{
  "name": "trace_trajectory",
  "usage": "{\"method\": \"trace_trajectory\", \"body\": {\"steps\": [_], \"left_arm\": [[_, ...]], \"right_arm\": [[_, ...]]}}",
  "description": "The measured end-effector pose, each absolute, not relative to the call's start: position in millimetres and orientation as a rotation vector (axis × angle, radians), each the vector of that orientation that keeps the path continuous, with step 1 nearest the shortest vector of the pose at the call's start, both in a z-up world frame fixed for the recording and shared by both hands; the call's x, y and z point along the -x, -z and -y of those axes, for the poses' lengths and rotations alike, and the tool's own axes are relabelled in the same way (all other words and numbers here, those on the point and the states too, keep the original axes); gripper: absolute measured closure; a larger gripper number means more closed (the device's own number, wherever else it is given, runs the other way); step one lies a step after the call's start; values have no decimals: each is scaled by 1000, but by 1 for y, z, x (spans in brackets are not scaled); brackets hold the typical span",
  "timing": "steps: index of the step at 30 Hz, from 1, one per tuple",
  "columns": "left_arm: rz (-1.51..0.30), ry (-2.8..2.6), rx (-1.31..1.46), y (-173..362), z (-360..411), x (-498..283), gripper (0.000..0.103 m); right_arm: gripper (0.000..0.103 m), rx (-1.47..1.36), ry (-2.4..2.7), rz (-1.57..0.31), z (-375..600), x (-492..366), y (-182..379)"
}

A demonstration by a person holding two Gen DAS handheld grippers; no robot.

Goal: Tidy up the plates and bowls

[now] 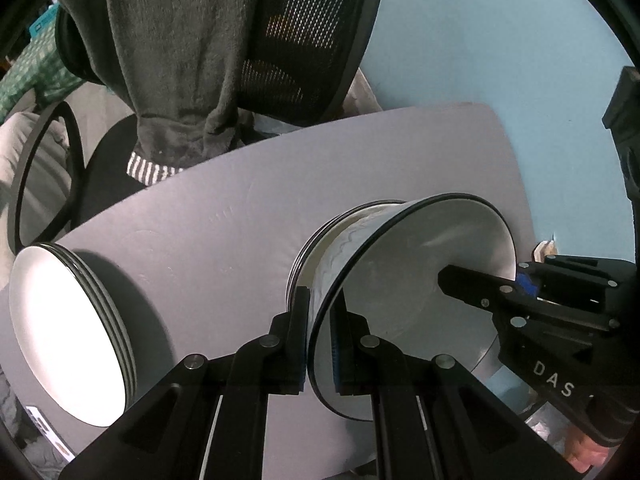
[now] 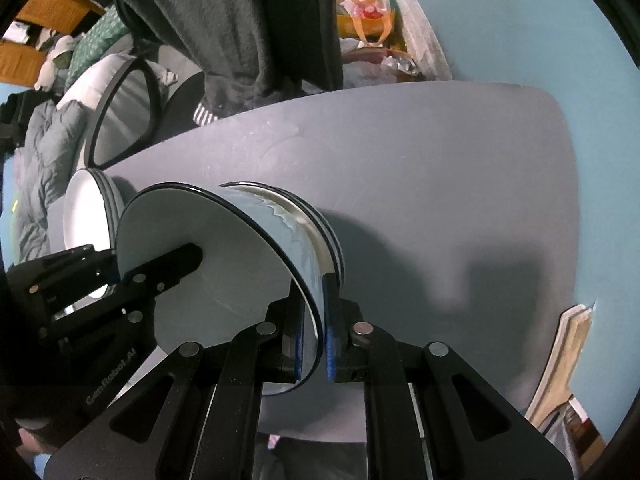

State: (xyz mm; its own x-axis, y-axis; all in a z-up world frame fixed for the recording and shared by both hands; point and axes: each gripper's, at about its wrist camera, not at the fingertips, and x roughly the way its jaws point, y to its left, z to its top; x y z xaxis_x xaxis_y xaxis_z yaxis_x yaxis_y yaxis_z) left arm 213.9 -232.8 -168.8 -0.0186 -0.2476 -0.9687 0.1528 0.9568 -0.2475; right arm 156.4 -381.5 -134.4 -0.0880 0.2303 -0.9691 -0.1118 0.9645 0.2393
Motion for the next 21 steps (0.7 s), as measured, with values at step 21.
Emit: {"method": "trace_trajectory", "body": {"steps": [21], "left_arm": [[-1692,349,186,164,225,-223,64]], "right_arm": [[81,-90,-275,-1619,377,-154,131]]}}
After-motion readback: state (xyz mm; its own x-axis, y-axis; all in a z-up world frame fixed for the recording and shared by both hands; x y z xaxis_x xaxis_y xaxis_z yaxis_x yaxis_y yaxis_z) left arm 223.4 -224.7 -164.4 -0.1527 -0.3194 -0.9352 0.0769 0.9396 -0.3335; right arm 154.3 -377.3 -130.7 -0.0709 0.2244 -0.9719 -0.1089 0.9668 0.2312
